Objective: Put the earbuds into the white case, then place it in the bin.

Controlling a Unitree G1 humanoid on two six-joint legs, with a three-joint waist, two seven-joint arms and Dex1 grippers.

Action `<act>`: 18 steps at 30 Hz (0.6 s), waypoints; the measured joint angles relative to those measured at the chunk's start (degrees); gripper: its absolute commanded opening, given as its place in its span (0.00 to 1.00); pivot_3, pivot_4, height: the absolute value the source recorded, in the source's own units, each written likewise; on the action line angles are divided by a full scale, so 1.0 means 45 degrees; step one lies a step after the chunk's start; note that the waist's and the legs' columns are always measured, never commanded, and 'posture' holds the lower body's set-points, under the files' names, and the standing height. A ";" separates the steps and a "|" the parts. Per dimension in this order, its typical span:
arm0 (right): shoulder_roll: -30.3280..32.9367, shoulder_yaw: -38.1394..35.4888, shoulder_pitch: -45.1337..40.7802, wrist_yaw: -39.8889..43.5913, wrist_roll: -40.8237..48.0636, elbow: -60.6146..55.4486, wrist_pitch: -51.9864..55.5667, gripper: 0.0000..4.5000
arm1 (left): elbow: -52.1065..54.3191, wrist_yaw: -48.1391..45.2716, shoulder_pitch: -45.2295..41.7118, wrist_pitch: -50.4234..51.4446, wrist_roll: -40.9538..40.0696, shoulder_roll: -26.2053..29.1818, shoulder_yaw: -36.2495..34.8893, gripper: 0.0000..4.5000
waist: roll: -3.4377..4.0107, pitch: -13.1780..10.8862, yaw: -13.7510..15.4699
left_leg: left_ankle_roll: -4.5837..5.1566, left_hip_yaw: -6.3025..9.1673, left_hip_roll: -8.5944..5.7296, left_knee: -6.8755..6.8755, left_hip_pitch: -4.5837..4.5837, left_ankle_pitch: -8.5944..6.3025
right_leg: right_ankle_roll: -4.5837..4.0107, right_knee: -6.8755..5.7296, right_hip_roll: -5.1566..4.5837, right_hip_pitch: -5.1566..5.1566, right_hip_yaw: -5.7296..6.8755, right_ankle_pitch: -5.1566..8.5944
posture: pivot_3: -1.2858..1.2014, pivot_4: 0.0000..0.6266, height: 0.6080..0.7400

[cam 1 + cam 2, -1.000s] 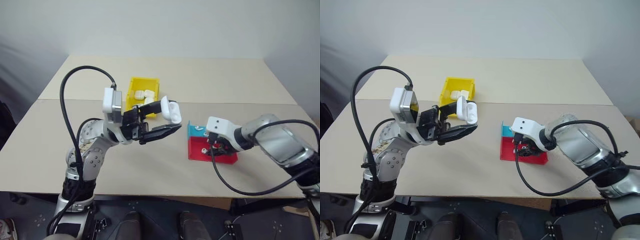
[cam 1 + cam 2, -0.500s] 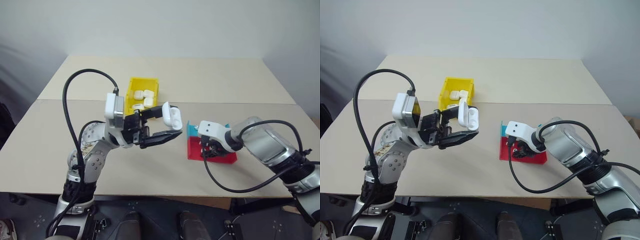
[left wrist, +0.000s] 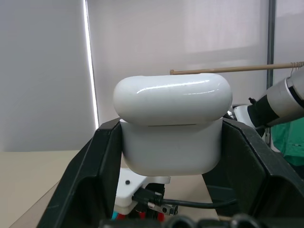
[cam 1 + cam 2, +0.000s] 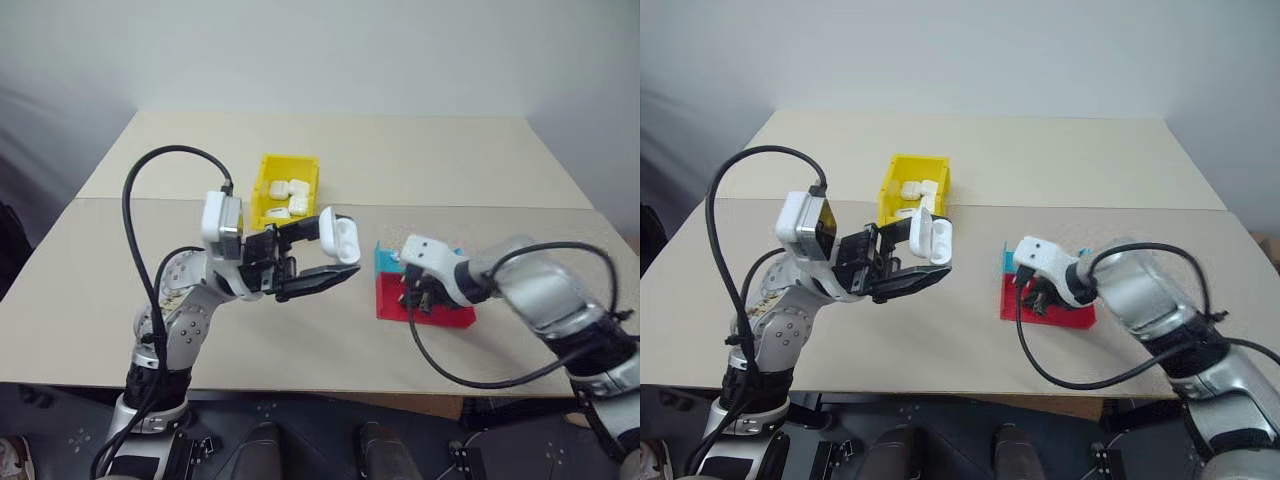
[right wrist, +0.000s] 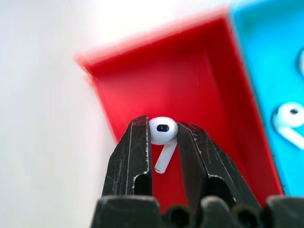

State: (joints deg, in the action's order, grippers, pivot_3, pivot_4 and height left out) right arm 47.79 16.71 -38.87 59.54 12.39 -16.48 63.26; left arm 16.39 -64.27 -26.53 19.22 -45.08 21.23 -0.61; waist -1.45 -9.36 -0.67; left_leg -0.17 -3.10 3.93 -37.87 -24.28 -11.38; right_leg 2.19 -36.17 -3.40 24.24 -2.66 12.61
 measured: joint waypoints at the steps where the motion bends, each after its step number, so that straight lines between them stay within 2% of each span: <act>1: -0.0181 -0.1230 0.0333 -0.0055 0.0550 -0.0542 0.0072 0.14 | -0.0006 -0.0008 -0.0005 0.0012 -0.0013 0.0008 -0.0020 0.62 | 0.0000 0.0000 0.0002 | 0.0000 0.0004 0.0000 0.0000 0.0001 0.0000 | 0.0003 0.0003 0.0001 -0.0006 0.0004 0.0001 | 0.52 0.24 1.00; 4: -0.0846 -0.3959 0.1092 -0.0338 0.1860 -0.1702 0.0068 0.14 | -0.0026 -0.0004 -0.0027 0.0054 -0.0050 0.0046 -0.0087 0.62 | 0.0000 0.0000 0.0007 | 0.0000 0.0006 -0.0001 0.0001 0.0007 0.0000 | 0.0043 0.0004 0.0000 -0.0013 0.0008 0.0025 | 0.52 0.24 1.00; 6: -0.2024 -0.6047 0.1782 -0.0813 0.2861 -0.2510 -0.0369 0.14 | -0.0064 0.0005 -0.0058 0.0135 -0.0060 0.0076 -0.0127 0.62 | -0.0001 0.0001 0.0011 | 0.0000 0.0012 0.0001 0.0001 0.0006 0.0000 | 0.0054 0.0008 0.0004 -0.0017 0.0012 0.0028 | 0.52 0.24 1.00; 9: -0.3507 -0.8042 0.1854 -0.1719 0.4421 -0.3436 -0.0822 0.14 | -0.0272 -0.0049 -0.0167 0.0199 -0.0065 0.0185 -0.0143 0.62 | 0.0006 0.0003 -0.0054 | 0.0000 0.0009 0.0005 0.0002 0.0013 0.0000 | 0.0054 -0.0002 0.0008 -0.0014 0.0005 0.0027 | 0.52 0.24 1.00; 13: -0.4525 -0.9135 0.0727 -0.2960 0.6550 -0.3871 -0.0850 0.14 | -0.0363 -0.0062 -0.0489 0.0253 -0.0065 0.0168 -0.0096 0.62 | 0.0009 0.0004 -0.0084 | 0.0000 0.0010 0.0006 0.0002 0.0017 0.0000 | 0.0044 -0.0009 0.0010 -0.0013 0.0004 0.0021 | 0.52 0.24 1.00; 18: -0.5220 -0.8723 -0.0434 -0.4505 0.8629 -0.4083 -0.0833 0.14 | -0.0625 -0.0172 -0.0774 0.0284 -0.0069 0.0166 -0.0098 0.62 | 0.0013 0.0007 -0.0065 | 0.0000 0.0009 0.0005 0.0011 0.0010 0.0000 | 0.0000 0.0002 0.0007 -0.0013 0.0005 -0.0002 | 0.52 0.24 1.00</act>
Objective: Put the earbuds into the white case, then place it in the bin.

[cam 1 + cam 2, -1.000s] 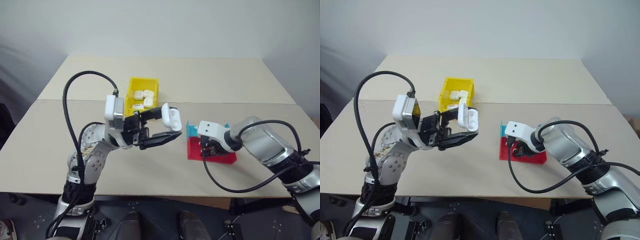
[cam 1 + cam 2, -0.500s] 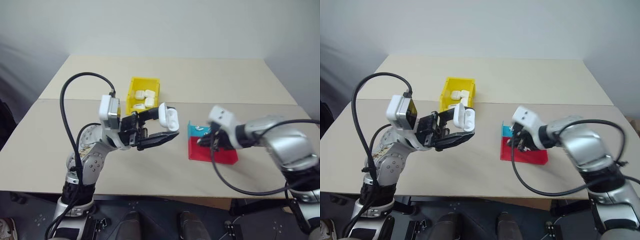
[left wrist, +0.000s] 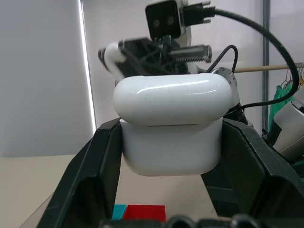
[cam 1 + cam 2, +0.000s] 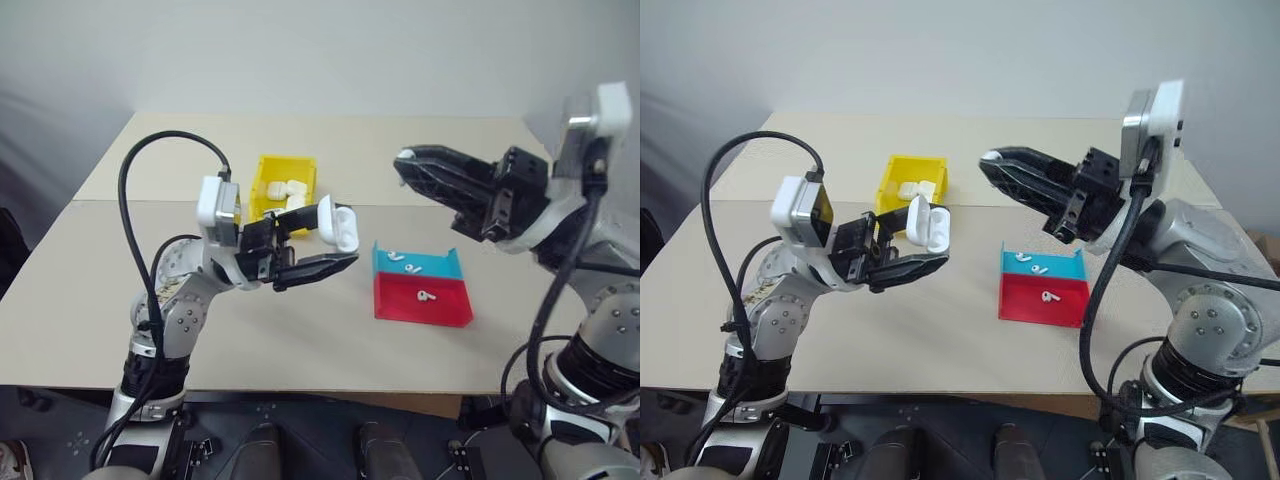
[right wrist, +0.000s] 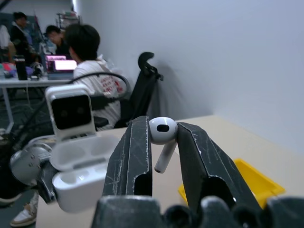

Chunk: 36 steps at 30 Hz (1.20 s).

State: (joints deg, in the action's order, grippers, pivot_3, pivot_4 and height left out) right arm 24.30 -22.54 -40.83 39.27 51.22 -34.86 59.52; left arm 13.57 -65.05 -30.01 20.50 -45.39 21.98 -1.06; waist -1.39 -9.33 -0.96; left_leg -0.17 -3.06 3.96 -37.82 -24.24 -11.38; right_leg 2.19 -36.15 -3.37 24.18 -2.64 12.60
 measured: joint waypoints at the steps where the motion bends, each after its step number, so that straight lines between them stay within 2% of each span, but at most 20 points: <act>1: -0.0103 0.0269 0.0015 -0.0263 0.0282 -0.0009 -0.0002 0.14 | -0.0101 -0.0020 -0.0018 -0.0002 0.0007 -0.0023 0.0004 0.62 | 0.0000 0.0000 0.0001 | 0.0000 0.0000 0.0000 0.0000 -0.0003 0.0000 | 0.0000 0.0000 0.0000 0.0002 0.0000 0.0000 | 0.52 0.24 1.00; 5: -0.0181 0.1315 0.0344 -0.0932 0.0751 -0.0124 -0.0032 0.14 | -0.0224 0.0062 -0.0203 -0.0038 0.0035 -0.0216 0.0009 0.62 | 0.0000 0.0000 0.0035 | 0.0000 -0.0001 -0.0001 0.0000 -0.0008 0.0000 | 0.0001 0.0004 -0.0004 0.0004 0.0002 0.0000 | 0.52 0.24 1.00; 12: -0.0062 0.2208 0.0346 -0.1302 0.0941 -0.0107 -0.0548 0.14 | -0.0274 0.0048 -0.0338 -0.0081 0.0078 -0.0331 0.0012 0.62 | 0.0000 0.0000 0.0027 | 0.0000 0.0002 0.0000 0.0000 -0.0005 0.0000 | 0.0004 0.0002 -0.0001 0.0004 0.0003 0.0002 | 0.52 0.24 1.00; 20: 0.0567 0.2742 0.0514 -0.1148 0.0868 0.0148 -0.1215 0.14 | -0.0405 0.0080 -0.0337 -0.0143 0.0171 -0.0345 0.0016 0.62 | -0.0001 0.0000 0.0027 | 0.0000 0.0002 0.0000 0.0003 -0.0007 0.0000 | 0.0005 0.0010 -0.0001 0.0005 0.0004 0.0004 | 0.52 0.24 1.00; 36: 0.0942 0.3895 0.0810 -0.1037 -0.0234 0.0521 -0.2978 0.14 | -0.0404 0.0117 -0.0238 -0.0132 0.0283 -0.0323 0.0037 0.62 | -0.0001 -0.0001 0.0029 | 0.0000 0.0000 0.0001 0.0004 -0.0011 0.0000 | 0.0008 0.0012 -0.0001 0.0010 0.0003 0.0006 | 0.52 0.24 1.00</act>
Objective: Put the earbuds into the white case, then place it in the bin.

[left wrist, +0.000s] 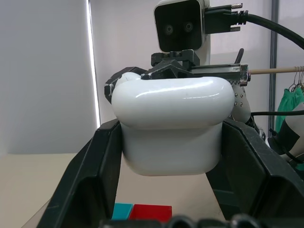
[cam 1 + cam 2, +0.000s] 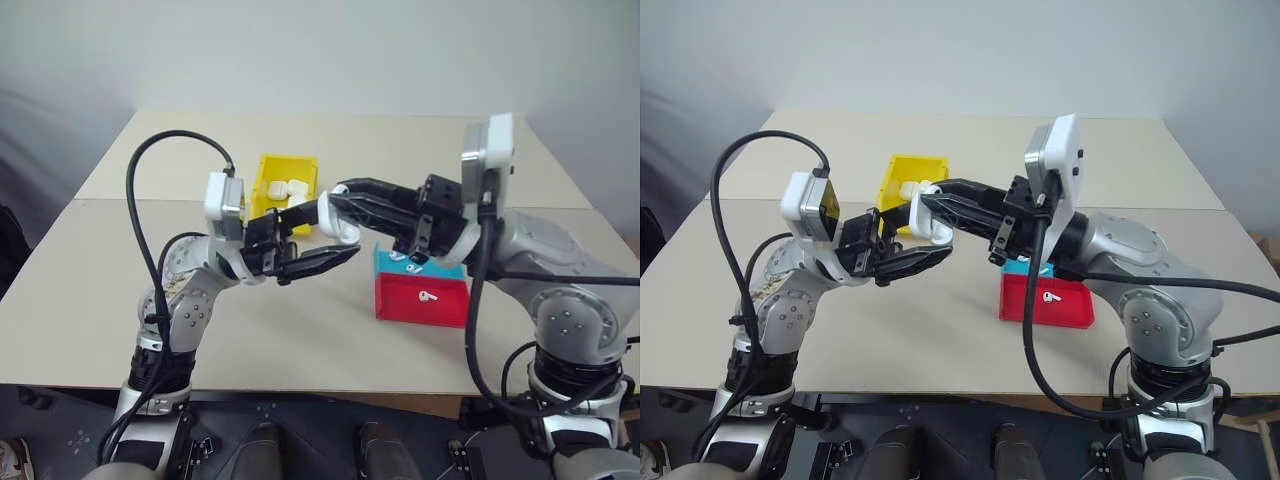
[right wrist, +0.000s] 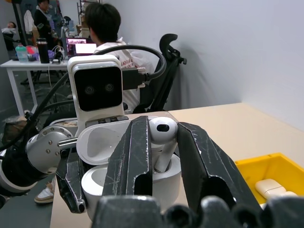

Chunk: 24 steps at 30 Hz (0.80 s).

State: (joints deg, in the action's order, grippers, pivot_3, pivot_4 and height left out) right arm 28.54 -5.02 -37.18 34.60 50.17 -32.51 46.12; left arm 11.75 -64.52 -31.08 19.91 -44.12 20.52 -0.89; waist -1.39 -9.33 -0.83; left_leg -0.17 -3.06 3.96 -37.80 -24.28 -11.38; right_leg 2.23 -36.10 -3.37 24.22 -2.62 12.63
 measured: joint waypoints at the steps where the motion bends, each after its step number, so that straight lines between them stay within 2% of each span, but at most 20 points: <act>1: 0.0034 0.0016 0.0030 0.0040 0.0003 -0.0005 -0.0052 0.14 | 0.0000 -0.0005 0.0001 0.0002 0.0003 0.0003 0.0004 0.62 | 0.0000 0.0000 0.0000 | 0.0000 0.0001 0.0000 0.0000 0.0000 0.0000 | 0.0000 0.0000 0.0000 0.0000 0.0000 0.0000 | 0.52 0.24 1.00; 2: 0.0089 0.0036 0.0066 0.0080 0.0003 -0.0012 -0.0111 0.30 | -0.0001 -0.0007 0.0002 0.0004 0.0008 0.0009 0.0011 0.62 | 0.0000 0.0000 0.0000 | 0.0000 0.0000 0.0000 0.0000 0.0000 0.0000 | 0.0001 0.0000 0.0000 0.0000 0.0000 0.0001 | 0.52 0.24 1.00; 4: 0.0337 0.0045 0.0182 0.0231 0.0004 -0.0017 -0.0158 0.40 | -0.0011 -0.0024 0.0001 -0.0001 0.0044 0.0047 0.0005 0.62 | 0.0000 0.0000 0.0001 | 0.0000 0.0001 0.0000 0.0000 0.0002 0.0000 | 0.0002 0.0002 0.0000 -0.0002 0.0000 0.0002 | 0.52 0.24 1.00; 7: 0.0688 -0.0021 0.0436 0.0538 0.0052 -0.0011 -0.0241 0.63 | -0.0115 -0.0051 0.0001 -0.0001 0.0268 0.0108 0.0005 0.62 | -0.0001 0.0000 0.0003 | 0.0000 0.0000 0.0000 0.0001 0.0000 0.0000 | 0.0004 0.0003 -0.0001 0.0000 0.0000 0.0003 | 0.52 0.24 1.00; 9: 0.0895 -0.0042 0.0475 0.0737 0.0121 -0.0009 -0.0287 0.75 | -0.0204 -0.0051 0.0001 -0.0012 0.0287 0.0110 -0.0026 0.62 | -0.0001 0.0000 0.0002 | 0.0000 0.0000 0.0000 0.0001 0.0001 0.0000 | 0.0010 0.0003 -0.0001 -0.0001 0.0000 0.0007 | 0.52 0.24 1.00; 24: 0.1592 -0.0243 0.0062 0.1081 0.0152 0.0899 -0.0388 0.75 | -0.0242 0.0194 0.0001 -0.0293 0.0293 -0.0050 -0.0060 0.62 | -0.0001 -0.0001 0.0005 | 0.0000 -0.0002 0.0000 0.0003 -0.0003 0.0000 | 0.0029 0.0008 -0.0002 -0.0001 0.0000 0.0018 | 0.52 0.24 1.00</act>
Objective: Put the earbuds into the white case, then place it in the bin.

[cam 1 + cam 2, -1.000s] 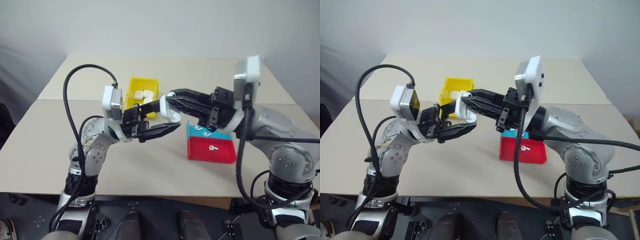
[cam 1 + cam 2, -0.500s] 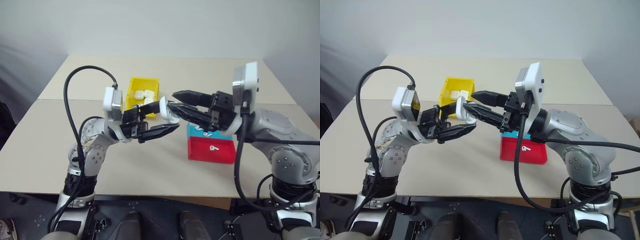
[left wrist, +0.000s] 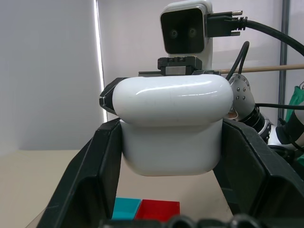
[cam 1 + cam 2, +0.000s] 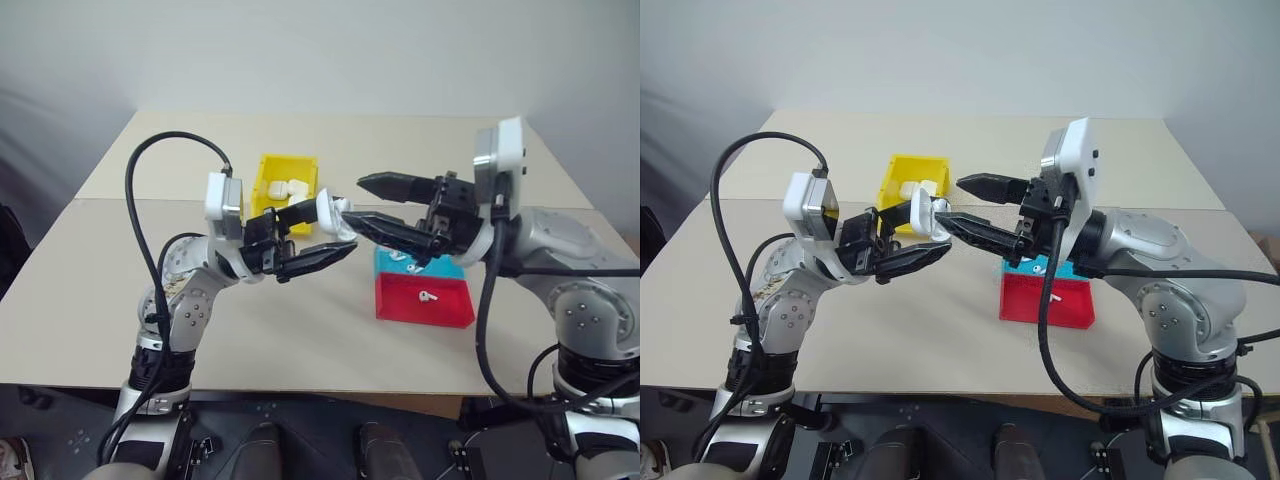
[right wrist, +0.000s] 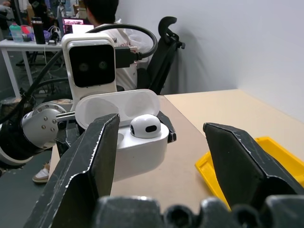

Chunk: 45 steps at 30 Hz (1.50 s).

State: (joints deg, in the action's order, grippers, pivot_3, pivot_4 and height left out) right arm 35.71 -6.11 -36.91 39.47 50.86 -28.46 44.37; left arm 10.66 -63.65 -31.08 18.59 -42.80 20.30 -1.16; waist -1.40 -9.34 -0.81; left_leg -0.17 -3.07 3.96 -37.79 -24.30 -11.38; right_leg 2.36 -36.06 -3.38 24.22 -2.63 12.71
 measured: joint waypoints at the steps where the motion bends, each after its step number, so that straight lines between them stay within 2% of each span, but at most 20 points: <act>1: 0.0219 -0.0040 -0.0025 0.0052 -0.0054 0.0161 -0.0001 0.75 | 0.0025 0.0201 0.0004 -0.0047 0.0124 -0.0042 0.0001 0.62 | 0.0000 0.0000 0.0001 | 0.0000 -0.0001 -0.0001 0.0000 0.0000 0.0000 | 0.0000 -0.0001 -0.0002 0.0001 -0.0001 0.0000 | 0.52 0.24 1.00; 4: 0.1071 -0.0042 -0.0138 0.0187 -0.0703 0.0757 -0.0006 0.75 | 0.0145 0.1186 0.0142 -0.0246 0.0766 -0.0099 -0.0009 0.62 | -0.0001 0.0000 0.0004 | 0.0000 -0.0002 -0.0002 0.0000 0.0001 0.0000 | 0.0000 0.0001 -0.0003 0.0000 -0.0001 0.0000 | 0.52 0.24 1.00; 8: 0.2090 0.0900 -0.0755 0.0335 -0.2583 0.1953 -0.0089 0.75 | 0.0434 0.3537 0.0432 -0.0019 0.1979 -0.0261 0.0011 0.62 | -0.0001 -0.0001 -0.0025 | 0.0000 -0.0005 -0.0001 0.0002 0.0004 0.0000 | 0.0002 0.0001 -0.0001 0.0005 -0.0006 0.0000 | 0.52 0.24 1.00; 12: 0.2982 0.3317 -0.1906 0.0977 -0.5374 0.3606 -0.0679 0.75 | 0.1083 0.4546 0.0869 0.0242 0.2112 -0.0442 0.0028 0.62 | 0.0001 -0.0002 -0.0058 | 0.0000 -0.0022 -0.0002 0.0013 0.0000 0.0000 | -0.0003 0.0000 -0.0001 0.0028 -0.0021 -0.0002 | 0.52 0.24 1.00; 15: 0.3612 0.5185 -0.2734 0.2118 -0.7802 0.5229 -0.2123 0.75 | 0.1461 0.4695 0.1129 0.0229 0.2179 -0.0452 0.0066 0.62 | 0.0001 -0.0003 -0.0015 | 0.0000 -0.0027 -0.0002 0.0016 -0.0003 0.0000 | -0.0003 0.0008 -0.0002 0.0029 -0.0020 0.0000 | 0.52 0.24 1.00; 19: 0.3684 0.7245 -0.4039 0.4441 -1.0378 0.7784 -0.5240 0.75 | 0.1725 0.4476 0.1427 0.0199 0.1977 -0.0438 0.0041 0.62 | 0.0002 -0.0004 -0.0010 | 0.0000 -0.0032 -0.0003 0.0016 -0.0006 0.0000 | 0.0000 0.0015 -0.0003 0.0029 -0.0021 0.0000 | 0.52 0.24 1.00; 22: 0.3300 0.8215 -0.5123 0.6146 -1.1739 0.9978 -0.7591 0.75 | 0.1881 0.4247 0.1489 0.0151 0.1705 -0.0439 0.0008 0.62 | 0.0002 -0.0004 -0.0011 | -0.0001 -0.0032 -0.0003 0.0016 -0.0004 0.0000 | -0.0003 0.0013 -0.0002 0.0029 -0.0020 -0.0003 | 0.52 0.24 1.00; 23: 0.3047 0.8511 -0.5590 0.6796 -1.2154 1.0839 -0.8473 0.71 | 0.1954 0.4088 0.1498 0.0148 0.1541 -0.0421 0.0020 0.62 | 0.0003 -0.0005 -0.0023 | -0.0001 -0.0032 -0.0002 0.0016 -0.0002 0.0000 | -0.0006 0.0012 -0.0001 0.0029 -0.0020 -0.0005 | 0.52 0.24 1.00; 26: 0.2460 0.8902 -0.6412 0.7775 -1.3118 1.2679 -1.0277 0.55 | 0.2080 0.3631 0.1540 0.0130 0.1359 -0.0320 0.0082 0.62 | 0.0004 -0.0005 -0.0046 | -0.0001 -0.0032 -0.0002 0.0019 0.0000 0.0000 | -0.0038 0.0008 0.0001 0.0028 -0.0019 -0.0023 | 0.52 0.24 1.00; 29: 0.1649 0.9207 -0.7204 0.8304 -1.3963 1.4828 -1.1711 0.34 | 0.2199 0.3296 0.1644 0.0101 0.1179 -0.0247 0.0149 0.62 | 0.0004 -0.0005 -0.0054 | -0.0001 -0.0032 -0.0002 0.0018 0.0001 0.0000 | -0.0042 0.0006 0.0000 0.0027 -0.0018 -0.0026 | 0.52 0.24 1.00; 37: 0.0270 0.9365 -0.7943 0.8887 -1.5535 1.8741 -1.4769 0.34 | 0.2477 0.2961 0.2042 0.0027 0.1051 -0.0228 0.0306 0.62 | 0.0008 -0.0007 -0.0023 | -0.0001 -0.0033 -0.0002 0.0018 0.0002 0.0000 | -0.0046 0.0001 -0.0002 0.0025 -0.0018 -0.0029 | 0.52 0.24 1.00; 45: -0.0289 0.9402 -0.8259 0.8482 -1.6841 2.0670 -1.6408 0.34 | 0.2728 0.2867 0.2089 0.0024 0.0989 -0.0093 0.0304 0.62 | 0.0009 -0.0007 -0.0057 | -0.0001 -0.0034 -0.0001 0.0017 0.0010 0.0000 | -0.0049 -0.0007 -0.0001 0.0023 -0.0019 -0.0030 | 0.52 0.24 1.00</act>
State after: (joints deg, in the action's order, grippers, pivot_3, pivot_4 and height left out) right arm 34.41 36.20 -74.07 77.63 -24.93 64.55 -29.47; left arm 22.94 -50.75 -21.68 18.70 -38.35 19.88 0.21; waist -1.35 -9.37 -1.07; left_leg -0.17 -3.22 3.96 -37.71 -24.25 -11.38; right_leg 2.14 -36.09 -3.38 24.32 -2.71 12.57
